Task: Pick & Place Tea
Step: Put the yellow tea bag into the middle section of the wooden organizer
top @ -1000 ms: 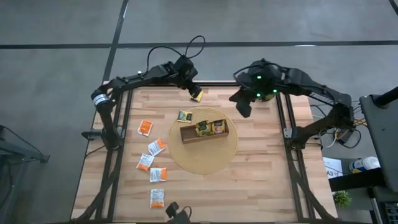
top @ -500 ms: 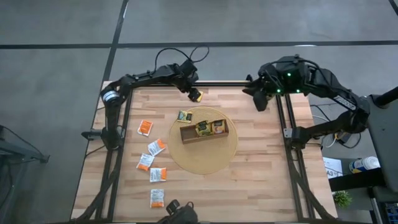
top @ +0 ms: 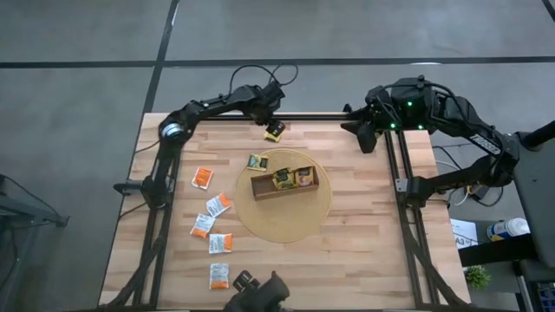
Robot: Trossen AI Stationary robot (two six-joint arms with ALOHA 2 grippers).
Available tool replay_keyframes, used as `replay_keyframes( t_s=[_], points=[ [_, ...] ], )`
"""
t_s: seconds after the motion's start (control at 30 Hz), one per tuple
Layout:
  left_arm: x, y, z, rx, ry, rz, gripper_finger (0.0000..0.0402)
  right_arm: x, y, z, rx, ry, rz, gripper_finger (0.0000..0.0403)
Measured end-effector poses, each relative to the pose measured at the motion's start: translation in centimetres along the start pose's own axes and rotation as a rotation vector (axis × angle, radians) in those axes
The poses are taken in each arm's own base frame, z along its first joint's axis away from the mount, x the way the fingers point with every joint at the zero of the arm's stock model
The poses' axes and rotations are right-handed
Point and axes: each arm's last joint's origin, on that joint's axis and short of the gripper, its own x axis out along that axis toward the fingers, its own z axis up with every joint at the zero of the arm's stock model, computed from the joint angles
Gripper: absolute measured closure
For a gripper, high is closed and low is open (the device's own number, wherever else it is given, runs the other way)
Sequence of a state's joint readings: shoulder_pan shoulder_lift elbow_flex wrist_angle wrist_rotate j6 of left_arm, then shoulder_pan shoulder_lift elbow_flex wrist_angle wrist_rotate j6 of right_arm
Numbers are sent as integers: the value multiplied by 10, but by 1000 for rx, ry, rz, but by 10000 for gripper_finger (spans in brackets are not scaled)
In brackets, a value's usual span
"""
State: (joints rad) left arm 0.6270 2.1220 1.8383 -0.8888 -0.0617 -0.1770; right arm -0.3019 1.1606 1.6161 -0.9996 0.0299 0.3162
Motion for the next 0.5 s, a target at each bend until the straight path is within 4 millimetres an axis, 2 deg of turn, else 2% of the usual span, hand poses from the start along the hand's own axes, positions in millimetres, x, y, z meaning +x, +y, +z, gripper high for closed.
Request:
replay_keyframes(
  t_s=[0.27,0.5],
  points=[
    [18,-3,17,-49,138,67,158,0,-2,-6,26,58,-20,209],
    [28,-7,24,-53,155,68,158,0,-2,-6,26,62,-21,209]
  ],
)
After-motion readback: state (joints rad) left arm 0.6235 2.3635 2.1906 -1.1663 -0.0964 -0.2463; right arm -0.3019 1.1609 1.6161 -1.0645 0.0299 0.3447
